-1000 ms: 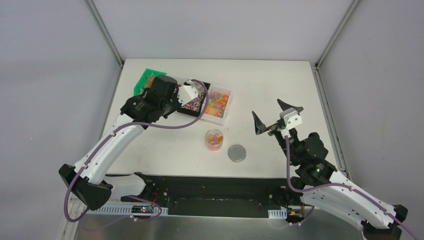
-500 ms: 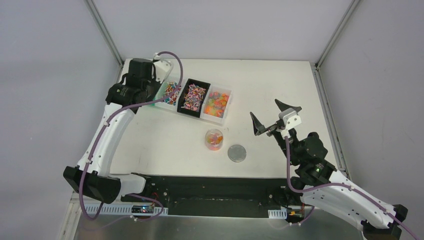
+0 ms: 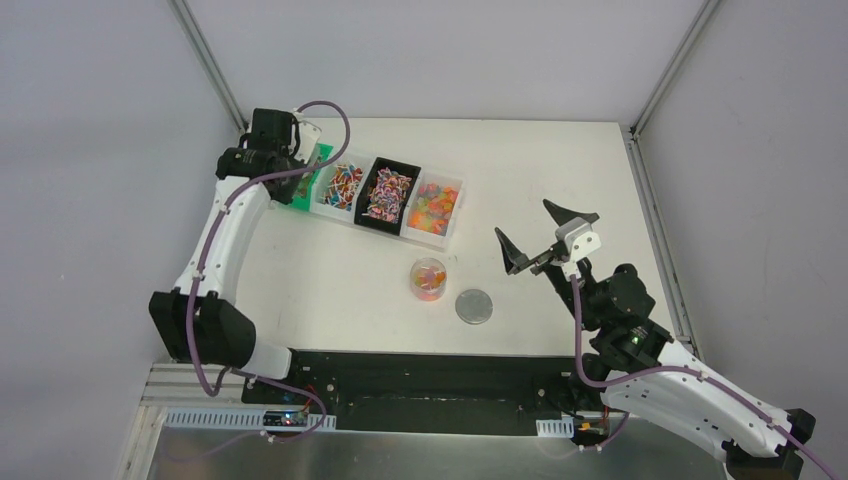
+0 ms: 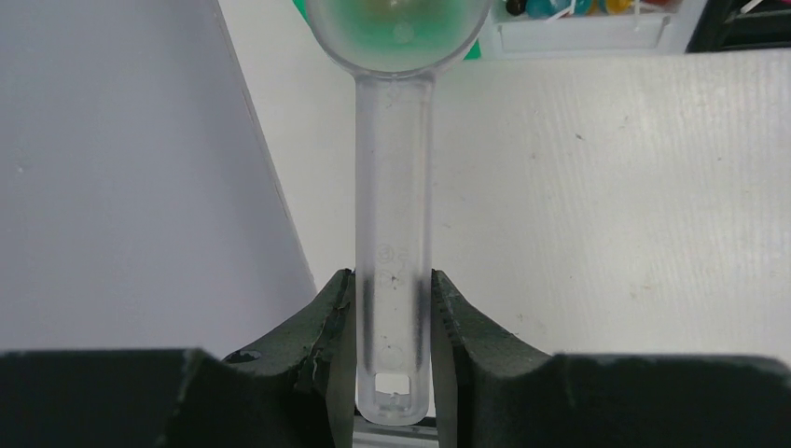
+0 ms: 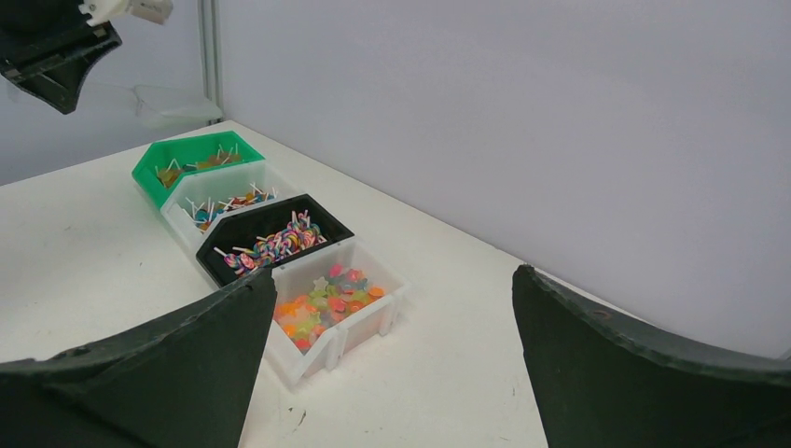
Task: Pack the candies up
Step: Scoop the fake candies from the storage box.
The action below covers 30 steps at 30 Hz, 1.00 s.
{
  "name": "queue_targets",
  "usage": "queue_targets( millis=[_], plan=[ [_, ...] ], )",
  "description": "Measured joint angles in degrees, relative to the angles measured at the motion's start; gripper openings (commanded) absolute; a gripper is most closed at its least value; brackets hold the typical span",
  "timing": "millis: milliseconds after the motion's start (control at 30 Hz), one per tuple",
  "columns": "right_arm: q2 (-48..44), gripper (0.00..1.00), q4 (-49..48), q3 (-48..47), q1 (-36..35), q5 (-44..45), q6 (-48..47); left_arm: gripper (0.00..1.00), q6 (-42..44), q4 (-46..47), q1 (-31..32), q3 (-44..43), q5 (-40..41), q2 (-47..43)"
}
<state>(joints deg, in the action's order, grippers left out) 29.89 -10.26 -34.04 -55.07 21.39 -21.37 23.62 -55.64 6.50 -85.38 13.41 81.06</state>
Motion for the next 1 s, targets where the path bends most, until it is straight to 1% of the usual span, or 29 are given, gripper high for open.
queue_targets(
  millis=[233,533,733,1000],
  plan=[
    [-0.04,1.0,0.33,-0.02,0.0,-1.33,0.61,0.0,3.8,-4.2,-2.1,-2.45,2.62,6.51],
    [-0.04,1.0,1.38,-0.04,0.0,-2.32,0.92,0.0,6.93,-10.49,-2.12,-14.71,8.76,16.83],
    [0.13,1.0,1.64,-0.57,0.0,-2.29,0.92,0.0,8.57,-13.79,-2.12,-15.17,10.58,20.87],
    [2.25,1.0,2.1,-1.57,0.0,-2.32,0.92,0.0,10.29,-14.36,-2.12,-16.79,11.1,23.19]
  ],
)
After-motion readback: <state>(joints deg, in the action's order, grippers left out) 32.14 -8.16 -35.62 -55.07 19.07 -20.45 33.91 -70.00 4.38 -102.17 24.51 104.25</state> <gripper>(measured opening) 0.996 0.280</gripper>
